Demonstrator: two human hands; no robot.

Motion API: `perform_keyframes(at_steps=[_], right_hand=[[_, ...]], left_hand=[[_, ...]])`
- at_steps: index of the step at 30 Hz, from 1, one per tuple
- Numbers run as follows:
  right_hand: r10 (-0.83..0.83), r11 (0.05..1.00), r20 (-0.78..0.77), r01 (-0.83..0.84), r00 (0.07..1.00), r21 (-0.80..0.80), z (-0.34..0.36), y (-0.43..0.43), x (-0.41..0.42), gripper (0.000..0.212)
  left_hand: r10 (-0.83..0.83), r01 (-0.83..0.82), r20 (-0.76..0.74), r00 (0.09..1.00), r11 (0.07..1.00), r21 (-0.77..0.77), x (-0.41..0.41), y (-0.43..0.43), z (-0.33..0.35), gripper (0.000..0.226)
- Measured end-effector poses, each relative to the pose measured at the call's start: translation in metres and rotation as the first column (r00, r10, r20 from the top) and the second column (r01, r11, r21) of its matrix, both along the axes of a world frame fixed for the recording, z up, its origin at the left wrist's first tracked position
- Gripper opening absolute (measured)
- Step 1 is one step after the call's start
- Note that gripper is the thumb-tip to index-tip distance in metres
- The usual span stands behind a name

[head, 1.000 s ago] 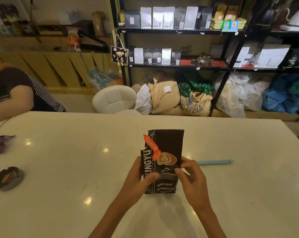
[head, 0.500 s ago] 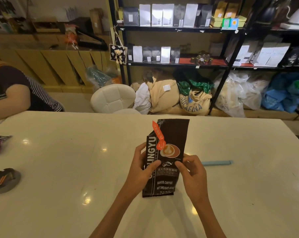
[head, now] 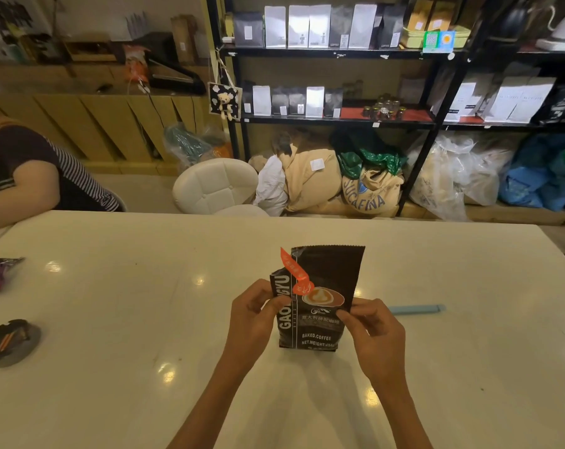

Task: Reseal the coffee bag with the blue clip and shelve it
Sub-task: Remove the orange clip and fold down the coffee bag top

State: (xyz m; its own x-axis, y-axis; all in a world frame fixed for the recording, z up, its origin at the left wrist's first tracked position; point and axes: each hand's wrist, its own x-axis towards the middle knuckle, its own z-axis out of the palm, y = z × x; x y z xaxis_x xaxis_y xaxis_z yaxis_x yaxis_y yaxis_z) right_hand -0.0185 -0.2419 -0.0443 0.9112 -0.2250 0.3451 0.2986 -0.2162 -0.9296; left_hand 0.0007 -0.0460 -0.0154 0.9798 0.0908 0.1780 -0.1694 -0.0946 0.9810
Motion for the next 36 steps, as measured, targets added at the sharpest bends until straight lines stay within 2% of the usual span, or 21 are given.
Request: perform_keyframes(at_steps=[2,4,6,9,11,12,14,16,18,21,23,26,28,31,33,34,36], right_hand=[[0.014,0.999,-0.019,-0.013,1.0,0.033,0.0,-0.001,0.001,0.022],[-0.003,0.998,-0.029,0.004,1.0,0.055,-0.002,-0.004,-0.002,0.031],[-0.018,0.999,-0.009,0.018,1.0,0.037,-0.001,-0.007,-0.005,0.026],[0.016,0.995,-0.036,-0.013,0.999,0.096,-0.006,-0.002,-0.01,0.019],[-0.012,0.995,-0.056,0.017,0.998,0.101,-0.006,0.005,-0.009,0.029],[-0.033,0.997,-0.043,0.036,0.999,0.068,-0.003,0.008,-0.008,0.037],[-0.034,0.995,0.035,0.037,0.999,-0.094,0.0,0.011,-0.005,0.046],[0.009,0.971,0.084,0.012,0.996,-0.238,-0.003,0.007,-0.002,0.043],[0.033,0.942,0.088,-0.002,0.996,-0.334,-0.008,0.001,0.004,0.042],[0.016,0.878,0.151,0.058,0.988,-0.474,-0.012,-0.008,0.013,0.038],[0.002,0.86,0.177,0.088,0.984,-0.503,-0.013,-0.011,0.017,0.033],[-0.067,0.88,0.165,0.136,0.984,-0.456,-0.013,-0.009,0.021,0.023],[-0.086,0.928,0.08,0.109,0.993,-0.356,-0.012,-0.005,0.023,0.019],[0.041,0.999,-0.174,-0.044,0.984,-0.014,-0.005,0.008,0.024,0.014],[0.149,0.972,-0.271,-0.09,0.951,0.218,0.002,0.02,0.026,0.004],[0.154,0.966,-0.286,-0.084,0.946,0.244,0.005,0.027,0.027,0.015],[0.078,0.988,-0.311,-0.031,0.947,0.152,0.009,0.04,0.03,0.036]], left_hand=[[0.0,0.0,-0.018,1.0,1.0,0.014,-0.001,-0.001,0.0,0.043],[-0.037,0.037,-0.001,0.999,0.999,0.027,-0.005,-0.002,0.002,0.026],[-0.09,0.089,0.027,0.996,0.995,0.041,-0.008,-0.002,0.006,0.021],[-0.1,0.096,0.061,0.993,0.994,0.052,-0.011,-0.005,-0.006,0.035],[-0.095,0.093,0.075,0.993,0.995,0.034,-0.013,-0.011,-0.015,0.05],[-0.091,0.086,0.101,0.991,0.995,0.051,-0.013,-0.012,-0.017,0.06],[-0.116,0.087,0.166,0.979,0.981,0.176,-0.012,-0.012,-0.021,0.073],[-0.207,0.12,0.219,0.954,0.927,0.355,-0.007,-0.01,-0.023,0.071],[-0.225,0.096,0.234,0.946,0.883,0.459,-0.001,-0.009,-0.026,0.068],[-0.116,-0.068,0.318,0.941,0.856,0.513,0.009,-0.01,-0.027,0.061],[-0.041,-0.136,0.34,0.94,0.865,0.483,0.013,-0.013,-0.027,0.047],[0.073,-0.136,0.192,0.979,0.929,0.345,0.013,-0.016,-0.024,0.029],[0.052,-0.073,0.084,0.995,0.961,0.268,0.012,-0.016,-0.023,0.021],[0.012,-0.009,-0.021,1.0,0.995,0.103,0.009,-0.022,-0.017,0.019],[0.094,-0.092,-0.079,0.992,0.995,0.026,0.004,-0.033,-0.013,0.02],[0.146,-0.145,-0.087,0.985,0.989,0.018,0.001,-0.04,-0.012,0.019],[0.216,-0.213,-0.082,0.973,0.976,0.033,-0.004,-0.05,-0.011,0.017]])
